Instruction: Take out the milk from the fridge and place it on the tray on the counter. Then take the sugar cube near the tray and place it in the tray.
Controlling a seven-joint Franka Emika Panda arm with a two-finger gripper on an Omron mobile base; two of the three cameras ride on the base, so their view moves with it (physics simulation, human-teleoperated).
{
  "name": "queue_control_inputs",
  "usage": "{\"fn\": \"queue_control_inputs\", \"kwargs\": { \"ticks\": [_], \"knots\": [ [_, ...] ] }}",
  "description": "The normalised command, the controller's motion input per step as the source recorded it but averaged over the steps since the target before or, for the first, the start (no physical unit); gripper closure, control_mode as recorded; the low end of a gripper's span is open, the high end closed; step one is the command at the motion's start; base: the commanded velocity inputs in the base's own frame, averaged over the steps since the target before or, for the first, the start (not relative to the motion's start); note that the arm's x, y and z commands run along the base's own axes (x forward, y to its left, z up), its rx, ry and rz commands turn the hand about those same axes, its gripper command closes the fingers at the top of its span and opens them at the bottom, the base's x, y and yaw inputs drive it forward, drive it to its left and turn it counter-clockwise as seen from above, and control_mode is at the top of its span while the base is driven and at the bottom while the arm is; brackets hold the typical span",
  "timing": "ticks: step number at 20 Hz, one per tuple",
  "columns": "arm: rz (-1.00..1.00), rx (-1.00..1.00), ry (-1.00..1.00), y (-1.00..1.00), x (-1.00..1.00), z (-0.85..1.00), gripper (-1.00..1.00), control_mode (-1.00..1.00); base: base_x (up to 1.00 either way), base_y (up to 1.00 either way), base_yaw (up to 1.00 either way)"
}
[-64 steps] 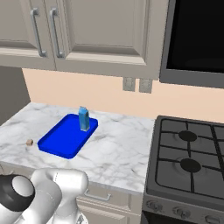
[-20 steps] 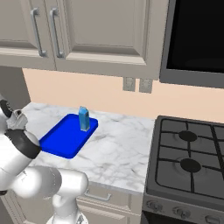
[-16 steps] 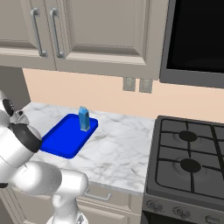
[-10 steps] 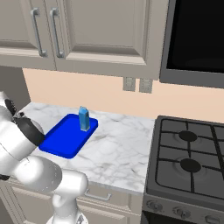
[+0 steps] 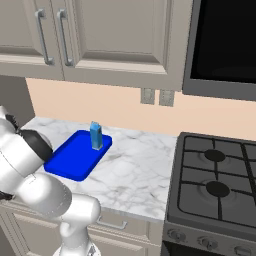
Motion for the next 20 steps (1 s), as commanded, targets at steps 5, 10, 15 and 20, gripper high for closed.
{"fn": "queue_control_inputs", "kwargs": {
  "ticks": [5, 10, 15, 20],
  "knots": [
    [0.00, 0.00, 0.00, 0.00, 0.15, 0.00, -1.00, -1.00, 0.00, 0.00, 0.00],
    [0.00, 0.00, 0.00, 0.00, 0.17, -0.09, -1.00, -1.00, 0.00, 0.00, 0.00],
    [0.00, 0.00, 0.00, 0.00, 0.13, -0.21, -1.00, -1.00, 0.00, 0.00, 0.00],
    [0.00, 0.00, 0.00, 0.00, 0.13, -0.18, -1.00, -1.00, 0.00, 0.00, 0.00]
  ]
}}
